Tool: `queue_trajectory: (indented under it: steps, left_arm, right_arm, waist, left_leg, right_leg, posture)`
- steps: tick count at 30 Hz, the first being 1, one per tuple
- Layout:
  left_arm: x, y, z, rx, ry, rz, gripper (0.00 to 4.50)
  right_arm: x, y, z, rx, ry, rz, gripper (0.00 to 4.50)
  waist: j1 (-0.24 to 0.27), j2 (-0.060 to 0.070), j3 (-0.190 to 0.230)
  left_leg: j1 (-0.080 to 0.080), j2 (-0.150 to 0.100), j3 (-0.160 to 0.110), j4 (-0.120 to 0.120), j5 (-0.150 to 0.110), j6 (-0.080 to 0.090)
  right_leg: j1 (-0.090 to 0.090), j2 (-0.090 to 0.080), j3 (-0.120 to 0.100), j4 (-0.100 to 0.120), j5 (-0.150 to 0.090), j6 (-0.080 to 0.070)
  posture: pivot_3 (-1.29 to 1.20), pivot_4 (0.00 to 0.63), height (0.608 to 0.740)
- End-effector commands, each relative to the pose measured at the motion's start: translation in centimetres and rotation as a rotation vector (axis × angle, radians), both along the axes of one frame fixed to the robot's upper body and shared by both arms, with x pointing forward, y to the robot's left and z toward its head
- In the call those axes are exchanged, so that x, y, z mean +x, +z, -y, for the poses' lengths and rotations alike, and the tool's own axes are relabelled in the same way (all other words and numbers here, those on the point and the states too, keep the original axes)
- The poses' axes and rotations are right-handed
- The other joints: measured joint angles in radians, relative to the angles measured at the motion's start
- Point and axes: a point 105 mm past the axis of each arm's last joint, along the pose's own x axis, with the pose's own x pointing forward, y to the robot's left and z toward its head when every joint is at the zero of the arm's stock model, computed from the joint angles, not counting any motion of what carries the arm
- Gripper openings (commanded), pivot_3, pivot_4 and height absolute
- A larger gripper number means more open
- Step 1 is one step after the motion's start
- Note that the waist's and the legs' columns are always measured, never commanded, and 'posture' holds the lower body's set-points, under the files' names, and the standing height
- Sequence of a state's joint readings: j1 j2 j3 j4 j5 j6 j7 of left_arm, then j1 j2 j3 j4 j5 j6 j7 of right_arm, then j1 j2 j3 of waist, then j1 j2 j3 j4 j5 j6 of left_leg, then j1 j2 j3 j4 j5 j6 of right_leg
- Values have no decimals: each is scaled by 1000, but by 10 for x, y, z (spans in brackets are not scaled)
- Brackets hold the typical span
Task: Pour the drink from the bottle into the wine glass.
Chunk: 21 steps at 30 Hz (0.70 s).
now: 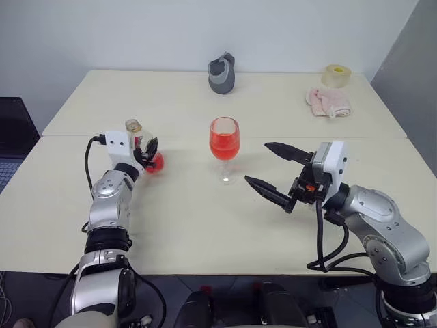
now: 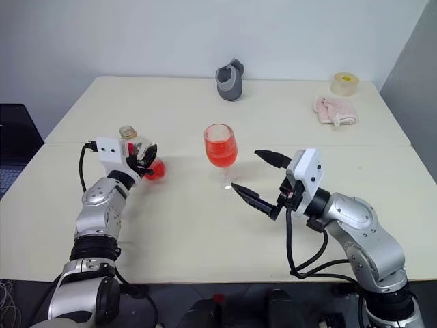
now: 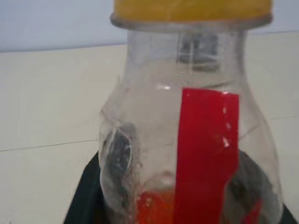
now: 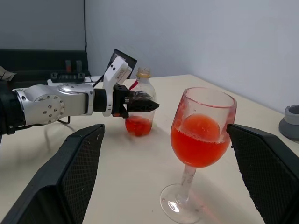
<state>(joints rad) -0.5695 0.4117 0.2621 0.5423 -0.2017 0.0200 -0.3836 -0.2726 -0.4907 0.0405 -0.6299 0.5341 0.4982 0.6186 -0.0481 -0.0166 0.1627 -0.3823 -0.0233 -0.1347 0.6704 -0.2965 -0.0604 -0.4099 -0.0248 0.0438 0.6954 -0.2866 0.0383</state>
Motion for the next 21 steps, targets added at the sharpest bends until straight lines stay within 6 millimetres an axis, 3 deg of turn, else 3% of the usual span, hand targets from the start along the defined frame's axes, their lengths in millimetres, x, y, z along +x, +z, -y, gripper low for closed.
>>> queue_trajectory:
  steps: [1,3,5,21]
  left_arm:
    - [-1,16,5,-2,-21,51,3414]
    - [-1,17,6,-4,-23,51,4084]
    - [-2,17,6,-5,-22,50,4411]
    - [-21,28,3,10,-19,34,4411]
  right_arm:
    - [-2,11,-3,5,9,41,4479]
    - [-2,11,-3,1,7,43,4479]
    - [-2,10,-3,0,6,42,4479]
    - [-4,6,-5,-7,11,29,4479]
  waist:
    - [0,0,0]
    - [0,0,0]
    - [0,0,0]
    - [1,0,0]
  left_leg:
    - [0,0,0,0,0,0]
    - [0,0,0,0,0,0]
    - [0,0,0,0,0,0]
    - [0,1,0,0,0,0]
  right_leg:
    - [0,0,0,0,0,0]
    - [0,0,0,0,0,0]
    - [0,0,0,0,0,0]
    - [0,0,0,-1,0,0]
  posture:
    - [0,150,740]
    - [0,150,740]
    - [0,150,740]
    - [0,150,740]
